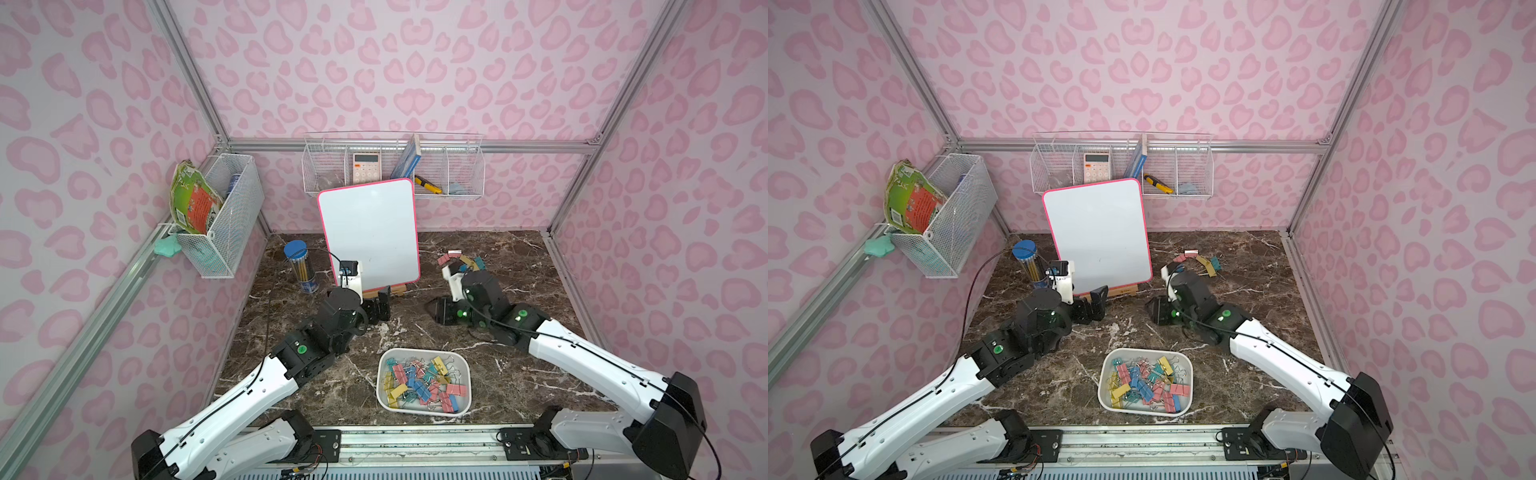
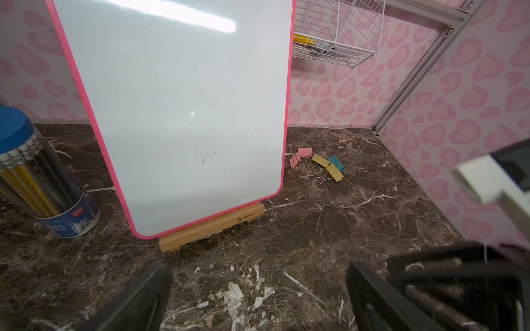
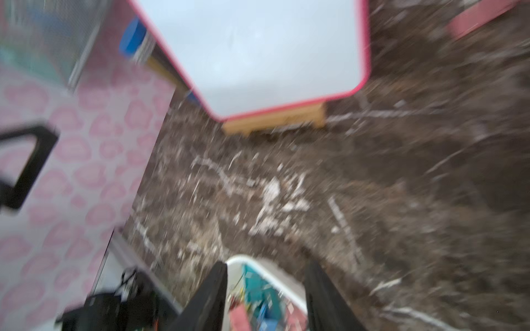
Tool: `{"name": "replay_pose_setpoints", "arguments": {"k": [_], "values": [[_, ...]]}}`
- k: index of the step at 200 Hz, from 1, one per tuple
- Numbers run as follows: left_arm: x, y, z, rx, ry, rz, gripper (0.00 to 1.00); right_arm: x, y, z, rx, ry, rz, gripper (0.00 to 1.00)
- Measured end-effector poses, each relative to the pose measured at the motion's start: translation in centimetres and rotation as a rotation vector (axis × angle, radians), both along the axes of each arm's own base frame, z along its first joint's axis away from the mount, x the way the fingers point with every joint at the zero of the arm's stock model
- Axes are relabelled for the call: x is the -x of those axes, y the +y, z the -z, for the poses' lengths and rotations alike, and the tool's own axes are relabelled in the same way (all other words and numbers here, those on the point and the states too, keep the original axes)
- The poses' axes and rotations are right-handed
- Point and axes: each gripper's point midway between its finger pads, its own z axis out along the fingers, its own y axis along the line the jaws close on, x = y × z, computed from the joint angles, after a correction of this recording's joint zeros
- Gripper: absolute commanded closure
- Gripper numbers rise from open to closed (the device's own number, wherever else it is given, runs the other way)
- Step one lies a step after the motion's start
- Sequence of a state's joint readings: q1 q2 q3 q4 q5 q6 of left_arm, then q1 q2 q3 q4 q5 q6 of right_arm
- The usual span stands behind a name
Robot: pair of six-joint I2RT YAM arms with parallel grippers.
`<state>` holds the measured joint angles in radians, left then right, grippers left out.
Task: Put the binder clips in the storage box
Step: Place the binder clip in the storage box, then pick up the binder clip at the center of the board.
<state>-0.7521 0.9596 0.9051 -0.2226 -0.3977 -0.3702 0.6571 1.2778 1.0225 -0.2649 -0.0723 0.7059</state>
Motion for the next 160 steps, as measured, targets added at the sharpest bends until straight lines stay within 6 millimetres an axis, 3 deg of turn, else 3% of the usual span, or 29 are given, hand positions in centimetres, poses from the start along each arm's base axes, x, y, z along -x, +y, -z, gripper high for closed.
{"name": "replay_pose_setpoints", "arguments": {"k": [15,38,56,84,101,127,160], "values": [[0.2,-0.3,-0.2,0.003,0.002,0.024,0.01,-6.3,-5.2,0.2,0.010,-0.009,0.209,0.55],[0.6,-0.9,-1.0,0.016,0.003,0.067,0.01,-14.0,-10.8,2.4,0.029,0.044,0.404,0.55],[1.0,-1.5,-1.1,0.015,0.013,0.110,0.01,-19.1,-12.3,4.4,0.058,0.096,0.448,0.54],[1.7,-1.9,-0.3,-0.002,0.049,0.154,0.01,-25.9,-10.7,5.9,0.192,0.104,0.416,0.54],[1.9,-1.9,-0.2,-0.001,0.054,0.163,0.01,-28.3,-9.8,7.2,0.309,0.105,0.400,0.53],[2.1,-1.9,-0.2,-0.004,0.060,0.170,0.01,-30.0,-9.9,10.1,0.486,0.154,0.371,0.52],[2.2,-1.8,-0.1,-0.014,0.063,0.173,0.01,-28.6,-10.0,12.4,0.631,0.199,0.311,0.51]]}}
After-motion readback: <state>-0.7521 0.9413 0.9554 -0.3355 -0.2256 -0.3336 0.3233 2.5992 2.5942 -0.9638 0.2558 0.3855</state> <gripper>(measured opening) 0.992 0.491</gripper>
